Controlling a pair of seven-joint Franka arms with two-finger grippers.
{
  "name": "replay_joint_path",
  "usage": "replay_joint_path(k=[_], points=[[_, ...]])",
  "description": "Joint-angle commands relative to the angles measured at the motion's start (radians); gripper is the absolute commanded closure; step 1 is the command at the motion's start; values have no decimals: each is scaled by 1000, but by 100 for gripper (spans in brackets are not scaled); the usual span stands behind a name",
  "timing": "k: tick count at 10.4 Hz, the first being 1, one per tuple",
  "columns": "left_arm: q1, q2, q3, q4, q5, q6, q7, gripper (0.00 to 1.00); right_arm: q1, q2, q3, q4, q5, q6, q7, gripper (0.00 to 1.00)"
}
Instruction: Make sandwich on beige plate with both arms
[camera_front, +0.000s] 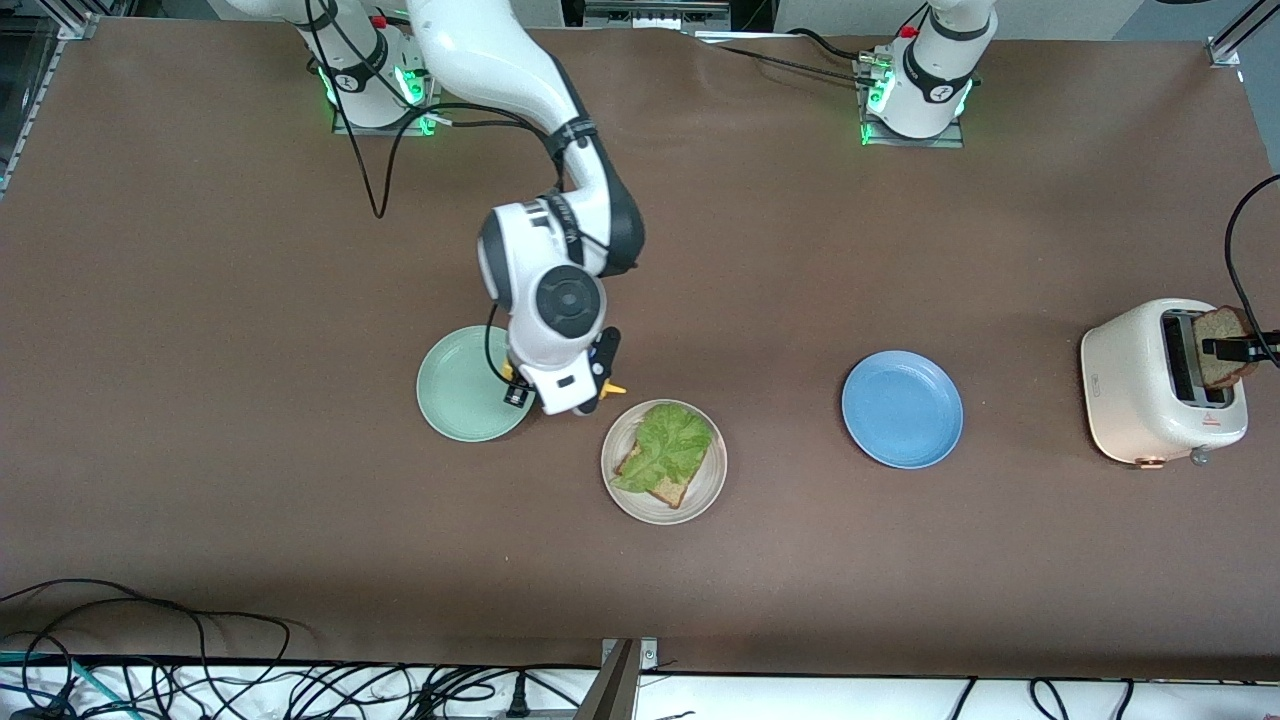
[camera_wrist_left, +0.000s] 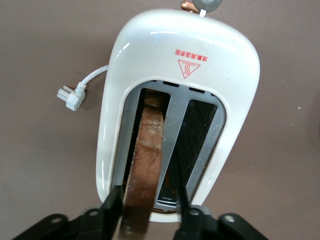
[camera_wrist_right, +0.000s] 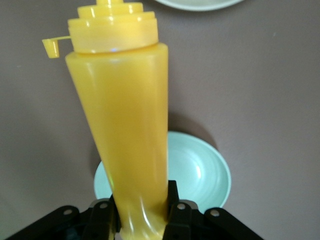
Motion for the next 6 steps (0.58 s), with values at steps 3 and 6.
replay_joint_path(k=[3,6], points=[[5,-22,-6,11,1,-7,14,100,-3,102,-59,85,-152,52,-90,100],[-7,-97,-23,31,-6,-48,11,100,-6,105,-59,85,-169,54,-102,100]])
